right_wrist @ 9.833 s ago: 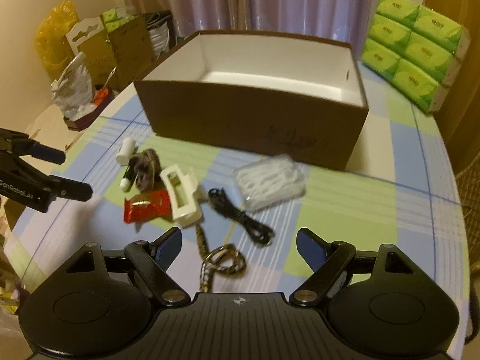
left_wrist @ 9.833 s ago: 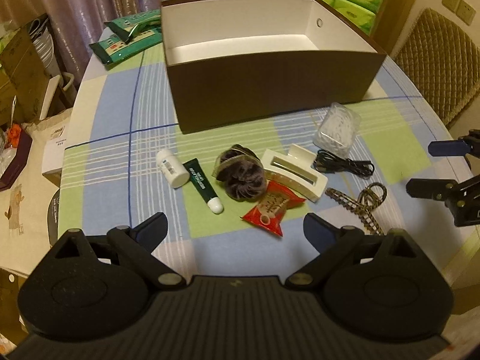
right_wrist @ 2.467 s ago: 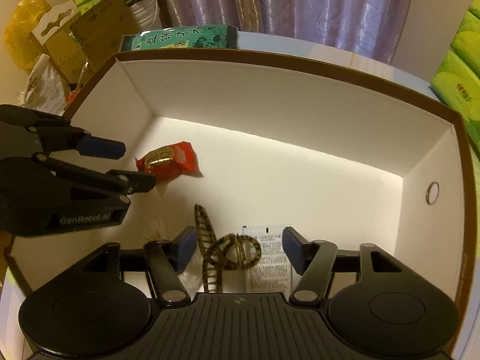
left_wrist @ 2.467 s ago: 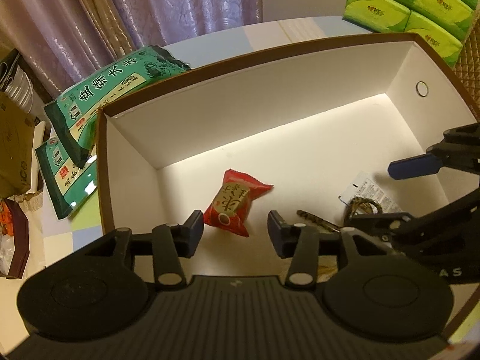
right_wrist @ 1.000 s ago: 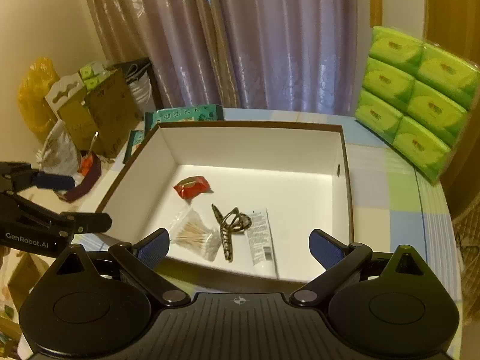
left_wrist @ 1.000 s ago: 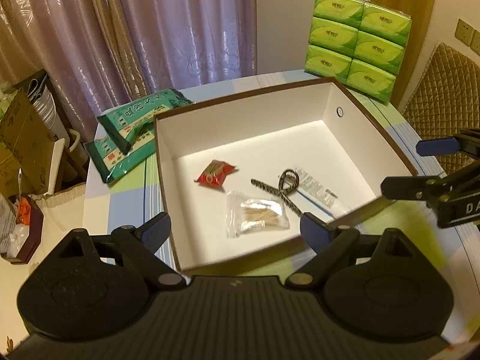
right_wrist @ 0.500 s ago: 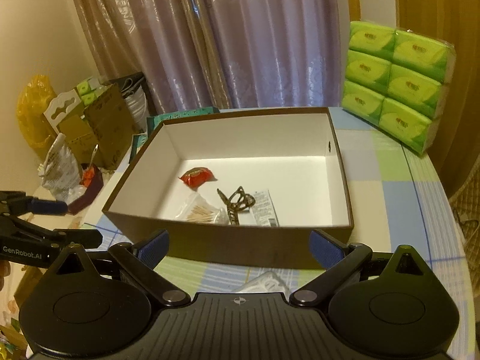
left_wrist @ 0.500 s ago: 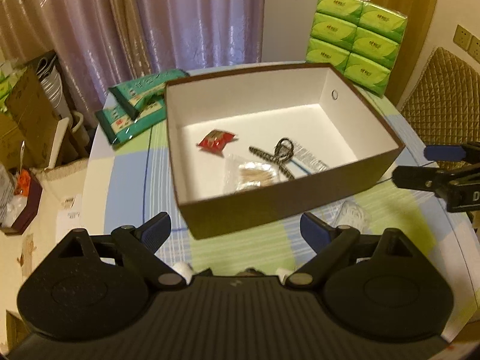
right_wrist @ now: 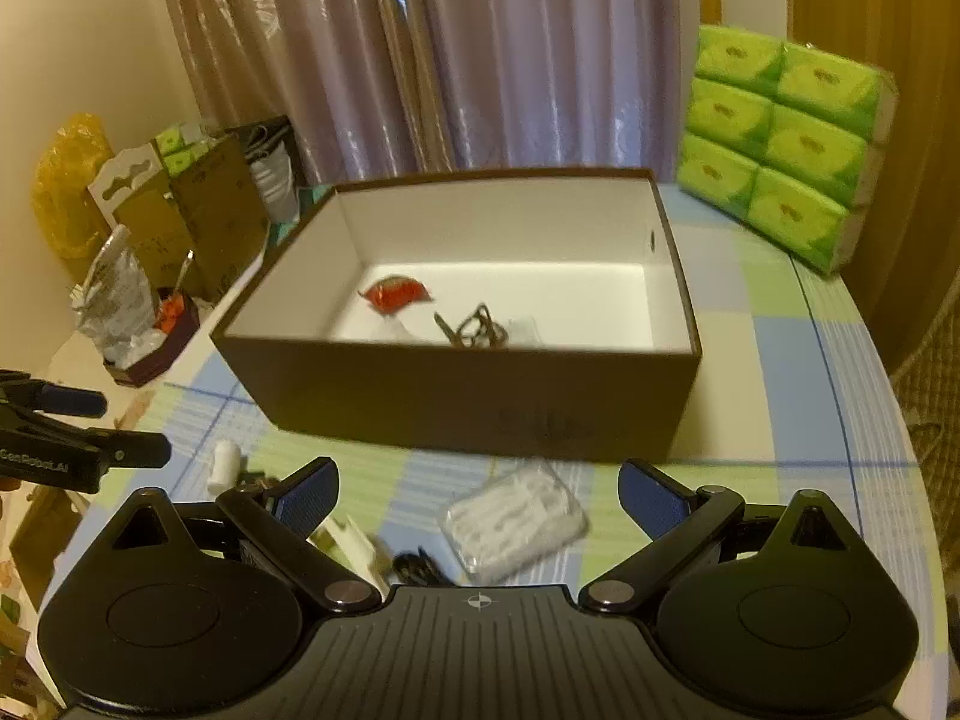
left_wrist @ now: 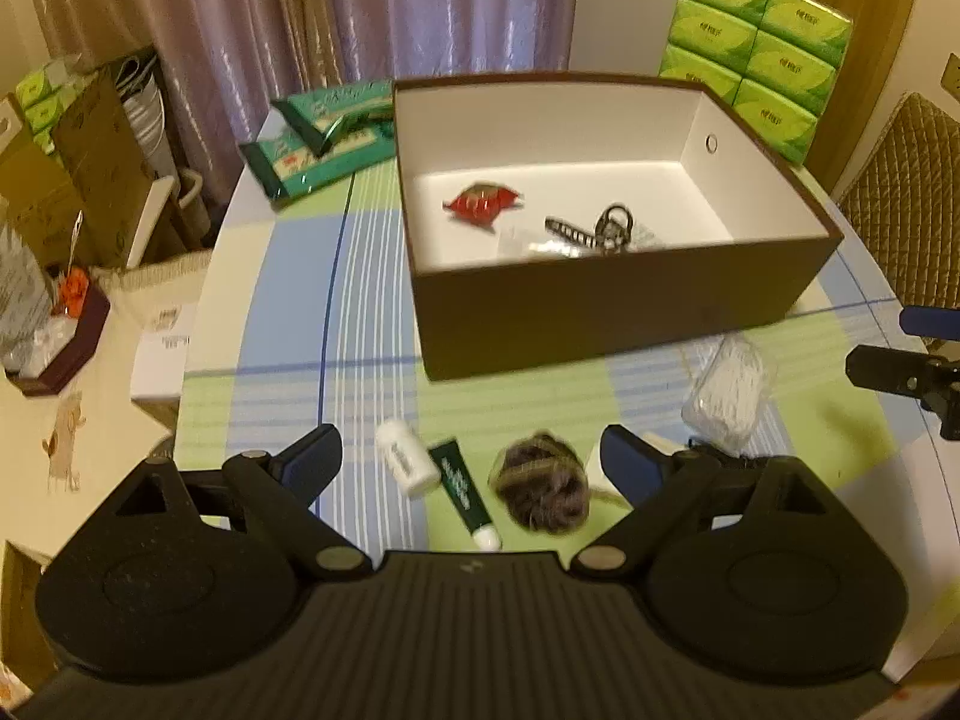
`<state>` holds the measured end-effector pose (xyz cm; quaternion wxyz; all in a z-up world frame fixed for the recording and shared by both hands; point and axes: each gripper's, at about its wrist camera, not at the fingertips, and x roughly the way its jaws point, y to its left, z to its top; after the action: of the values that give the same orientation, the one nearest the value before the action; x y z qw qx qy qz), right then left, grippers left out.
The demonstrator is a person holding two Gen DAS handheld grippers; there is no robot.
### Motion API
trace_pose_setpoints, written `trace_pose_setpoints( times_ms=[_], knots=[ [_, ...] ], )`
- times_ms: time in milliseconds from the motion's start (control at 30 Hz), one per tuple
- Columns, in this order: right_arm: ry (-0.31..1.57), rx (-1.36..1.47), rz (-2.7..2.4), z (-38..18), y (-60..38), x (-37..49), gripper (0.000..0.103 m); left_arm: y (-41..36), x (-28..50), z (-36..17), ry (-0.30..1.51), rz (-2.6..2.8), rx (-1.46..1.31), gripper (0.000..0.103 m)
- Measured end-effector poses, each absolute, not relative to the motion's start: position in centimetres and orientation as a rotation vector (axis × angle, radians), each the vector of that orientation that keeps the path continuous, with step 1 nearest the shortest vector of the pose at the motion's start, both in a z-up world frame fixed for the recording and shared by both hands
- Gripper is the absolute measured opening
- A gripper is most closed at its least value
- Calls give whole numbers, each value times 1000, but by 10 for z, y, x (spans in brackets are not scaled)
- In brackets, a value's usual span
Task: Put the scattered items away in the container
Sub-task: 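Withdraw both tools from the box toward the remaining items on the table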
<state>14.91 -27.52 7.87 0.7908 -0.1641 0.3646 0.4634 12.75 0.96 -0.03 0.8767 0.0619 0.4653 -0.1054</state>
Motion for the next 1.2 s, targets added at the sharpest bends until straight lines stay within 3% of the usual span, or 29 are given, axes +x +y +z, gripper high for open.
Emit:
trace_pose_setpoints(
  times_ms=[400,1200],
  knots=[
    [969,-313,922,34,-291,133,97,20,112,-28,1014,-202,134,91],
    [1122,-199,710,-17,-257,151,97,19,142,-59,1061,-252,141,91]
  ],
)
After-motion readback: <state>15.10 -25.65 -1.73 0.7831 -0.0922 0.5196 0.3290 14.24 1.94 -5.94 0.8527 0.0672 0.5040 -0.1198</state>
